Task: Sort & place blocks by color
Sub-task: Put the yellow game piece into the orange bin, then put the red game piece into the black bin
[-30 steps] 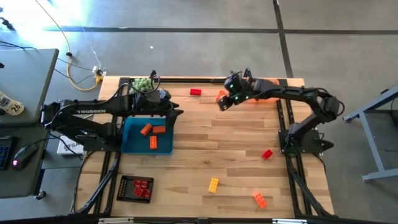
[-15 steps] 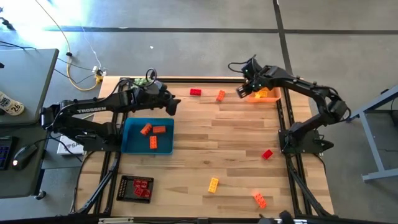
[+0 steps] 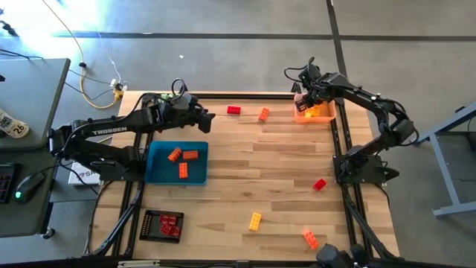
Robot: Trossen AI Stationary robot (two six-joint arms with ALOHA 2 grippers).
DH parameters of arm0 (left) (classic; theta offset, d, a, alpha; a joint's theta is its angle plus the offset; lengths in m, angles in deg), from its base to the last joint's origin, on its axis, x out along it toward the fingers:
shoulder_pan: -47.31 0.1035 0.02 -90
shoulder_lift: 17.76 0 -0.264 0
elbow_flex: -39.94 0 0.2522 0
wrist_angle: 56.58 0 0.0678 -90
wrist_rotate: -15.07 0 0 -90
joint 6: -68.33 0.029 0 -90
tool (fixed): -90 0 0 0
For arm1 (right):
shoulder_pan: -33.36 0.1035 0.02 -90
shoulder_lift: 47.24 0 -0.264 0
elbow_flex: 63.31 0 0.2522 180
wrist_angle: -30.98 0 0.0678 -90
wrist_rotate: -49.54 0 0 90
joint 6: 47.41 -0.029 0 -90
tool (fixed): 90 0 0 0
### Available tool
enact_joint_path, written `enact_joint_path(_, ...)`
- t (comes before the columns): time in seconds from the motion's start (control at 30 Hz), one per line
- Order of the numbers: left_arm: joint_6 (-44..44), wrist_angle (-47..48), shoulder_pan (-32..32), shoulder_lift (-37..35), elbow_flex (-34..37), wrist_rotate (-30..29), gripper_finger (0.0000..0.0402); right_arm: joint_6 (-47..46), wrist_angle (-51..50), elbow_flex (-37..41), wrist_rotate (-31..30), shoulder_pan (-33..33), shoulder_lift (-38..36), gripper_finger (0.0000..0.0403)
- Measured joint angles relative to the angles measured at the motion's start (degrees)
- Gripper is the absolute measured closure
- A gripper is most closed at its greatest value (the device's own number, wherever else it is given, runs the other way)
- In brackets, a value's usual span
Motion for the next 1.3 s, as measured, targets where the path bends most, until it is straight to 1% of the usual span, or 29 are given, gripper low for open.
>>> enact_joint_path(0.13, -0.1, -0.1, 0.0, 0.0, 0.0, 0.0, 0.0196, 0.0, -0.9, 0.0, -0.5, -0.3, 2.1, 0.0286)
enact_joint_path(0.47, 0.7, -0.1, 0.0, 0.0, 0.0, -0.1, 0.0196, 0.1, -0.8, 0.1, -0.9, -0.3, 7.6, 0.0279)
enact_joint_path(0.57, 0.7, -0.1, 0.0, 0.0, 0.0, -0.1, 0.0196, 0.7, -0.7, 0.1, 0.0, -0.3, 8.5, 0.0274)
enact_joint_path(0.67, 0.7, -0.1, 0.0, 0.0, 0.0, -0.1, 0.0196, 1.9, -0.3, 0.1, 1.2, -0.3, 9.0, 0.0264)
enact_joint_path(0.87, 0.7, -0.1, 0.0, 0.0, 0.0, -0.1, 0.0196, 4.9, 0.3, 0.1, 1.3, -0.3, 9.1, 0.0229)
enact_joint_path(1.03, 0.9, -0.3, 0.0, 0.0, 0.0, -0.1, 0.0196, 5.5, 0.3, 0.1, -0.4, -0.3, 9.1, 0.0201)
enact_joint_path(1.2, 5.9, -3.2, 0.0, 0.0, 0.0, 2.5, 0.0196, 5.6, 0.3, 0.1, -0.2, -0.3, 9.1, 0.0192)
enact_joint_path(1.3, 7.3, -5.5, -0.1, 0.0, 0.0, 3.5, 0.0196, 5.6, 0.3, 0.1, -0.1, -0.3, 9.1, 0.0192)
